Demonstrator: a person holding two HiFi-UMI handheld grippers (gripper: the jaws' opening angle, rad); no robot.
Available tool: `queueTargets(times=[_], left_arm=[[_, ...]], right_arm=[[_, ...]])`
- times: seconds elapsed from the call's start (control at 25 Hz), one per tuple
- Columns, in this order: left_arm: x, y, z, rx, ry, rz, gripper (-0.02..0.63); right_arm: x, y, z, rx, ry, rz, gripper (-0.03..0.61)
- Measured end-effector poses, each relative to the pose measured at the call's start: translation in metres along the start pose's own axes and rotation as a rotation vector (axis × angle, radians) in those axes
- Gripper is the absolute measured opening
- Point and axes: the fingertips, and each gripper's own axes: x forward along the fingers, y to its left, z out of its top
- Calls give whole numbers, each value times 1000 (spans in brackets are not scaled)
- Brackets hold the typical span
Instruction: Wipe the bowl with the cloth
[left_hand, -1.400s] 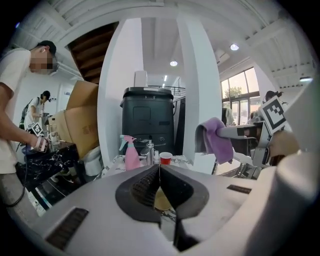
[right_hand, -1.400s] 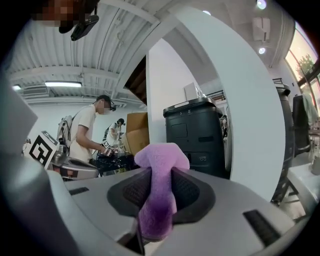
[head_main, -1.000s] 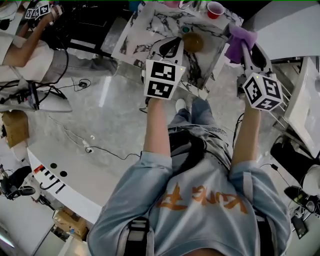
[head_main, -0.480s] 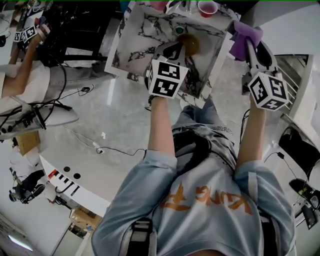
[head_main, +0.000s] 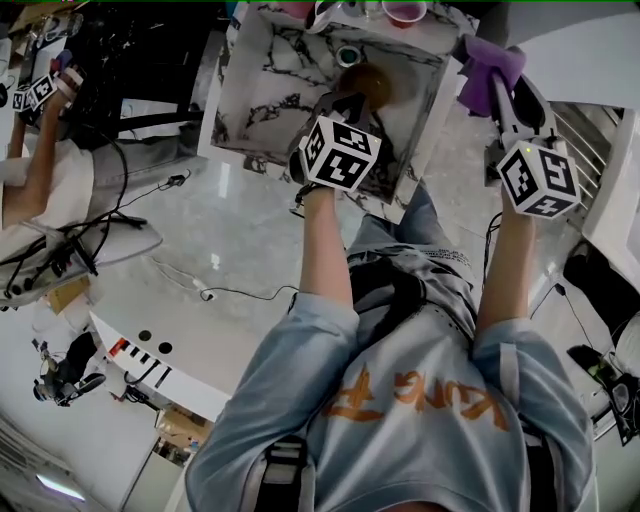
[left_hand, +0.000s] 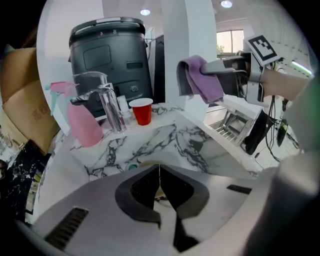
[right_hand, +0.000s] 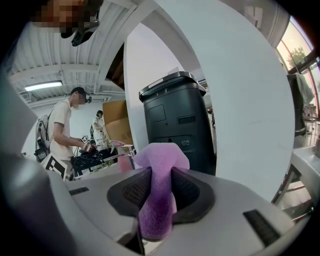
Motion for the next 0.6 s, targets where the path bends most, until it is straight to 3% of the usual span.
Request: queueTargets(times=[0.48,0.52,0.56,0.6], left_arm=[[56,-32,-48,90,191,-127,25],[60,-33,-51,97,205,-138,42],[64,-33,-53,110,219,-145,126],[68,-33,-55,133,235,-148,146]], right_arm=[[10,-27,-22,25,51,-27,121],[12,-28,-24,25,55,-28,121],[13,-29,-24,27,58,-28,121],[13,-30,-25,28,60,-28,121]])
